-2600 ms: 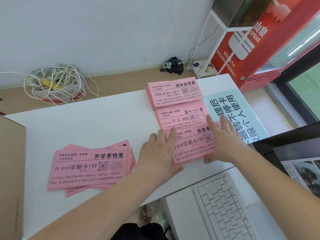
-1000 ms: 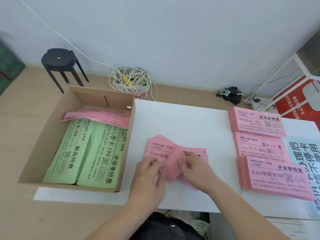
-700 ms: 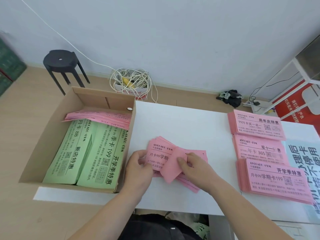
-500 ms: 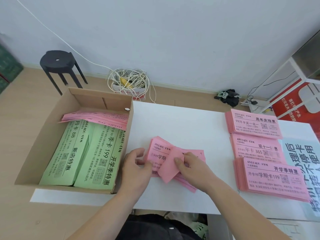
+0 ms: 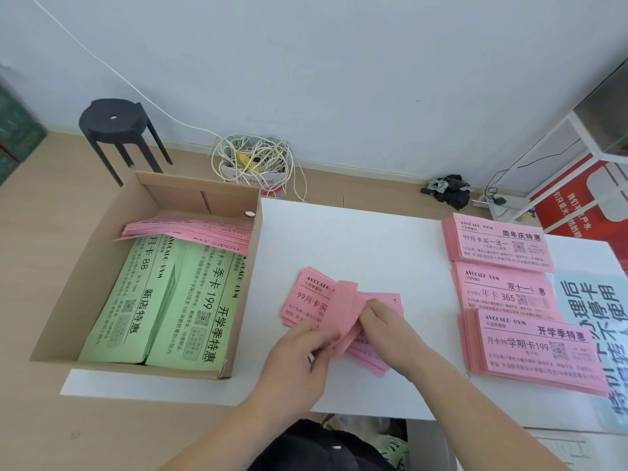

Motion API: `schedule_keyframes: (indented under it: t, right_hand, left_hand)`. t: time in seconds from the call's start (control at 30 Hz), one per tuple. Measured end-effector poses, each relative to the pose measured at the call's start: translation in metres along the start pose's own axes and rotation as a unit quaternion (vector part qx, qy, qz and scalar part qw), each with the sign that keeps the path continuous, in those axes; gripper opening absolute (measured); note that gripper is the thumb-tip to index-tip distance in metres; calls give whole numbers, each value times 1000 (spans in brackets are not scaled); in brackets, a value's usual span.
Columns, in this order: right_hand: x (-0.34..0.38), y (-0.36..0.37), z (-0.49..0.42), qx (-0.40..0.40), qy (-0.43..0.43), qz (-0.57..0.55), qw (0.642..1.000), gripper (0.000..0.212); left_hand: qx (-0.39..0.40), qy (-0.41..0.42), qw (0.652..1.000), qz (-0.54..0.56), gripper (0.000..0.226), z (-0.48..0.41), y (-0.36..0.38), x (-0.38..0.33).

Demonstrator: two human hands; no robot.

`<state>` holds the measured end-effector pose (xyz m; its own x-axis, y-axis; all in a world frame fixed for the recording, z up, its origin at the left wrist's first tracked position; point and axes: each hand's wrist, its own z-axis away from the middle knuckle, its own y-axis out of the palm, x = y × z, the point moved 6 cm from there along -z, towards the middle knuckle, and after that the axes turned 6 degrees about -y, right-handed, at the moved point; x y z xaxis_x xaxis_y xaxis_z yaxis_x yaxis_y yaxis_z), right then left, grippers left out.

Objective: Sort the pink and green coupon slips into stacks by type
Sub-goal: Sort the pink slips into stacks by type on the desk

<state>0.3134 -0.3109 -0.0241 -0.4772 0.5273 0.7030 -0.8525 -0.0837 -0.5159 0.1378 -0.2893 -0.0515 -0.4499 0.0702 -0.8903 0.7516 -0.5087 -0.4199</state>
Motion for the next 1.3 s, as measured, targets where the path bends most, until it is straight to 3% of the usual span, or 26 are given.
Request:
schedule_keyframes:
  t: [0.1,0.2,0.3,0.43,0.53,0.73,0.9,1.03,1.13,1.2,1.3]
  right_hand:
    - [5,5,2,17,-15,-18,1000,43]
    - [-4,2,-1,-13,16,-8,1000,31]
    - [-3,3,0,-10,19,-10,1000,31]
    - [-3,5,0,-10,17,-3,1000,36]
    - [1,5,-1,-17,9,26,999,38]
    - [0,5,0,-14,10,25,1000,45]
    - [8,9,-4,-25,9,43,999,73]
    - [20,13,-5,-10,-19,-21,1000,64]
    - [12,10,-5,10,-8,-61,998,41]
    - [-1,8,-8,0,22,-70,997,41]
    - [-5,9,-9,-7,32,-82,996,42]
  left_hand:
    - [-8,2,1000,7,28,1,6,3]
    - [-63,-15,998,1,15,-5,-6,9]
    - [-95,-105,988,59,15,-11,-17,16]
    - [-146,-242,945,164,20,-18,-26,43]
    - [-179,-283,923,190,21,-21,-31,53]
    - [-160,-233,953,113,24,-28,-31,48]
    - [-123,-196,971,65,25,-25,-27,37]
    - [-63,-104,992,33,32,-19,-8,10]
    - [-35,-132,988,67,28,-12,1,10]
    - [-41,-161,979,120,24,-10,-1,17]
    - [-111,-197,960,165,28,-9,-18,27]
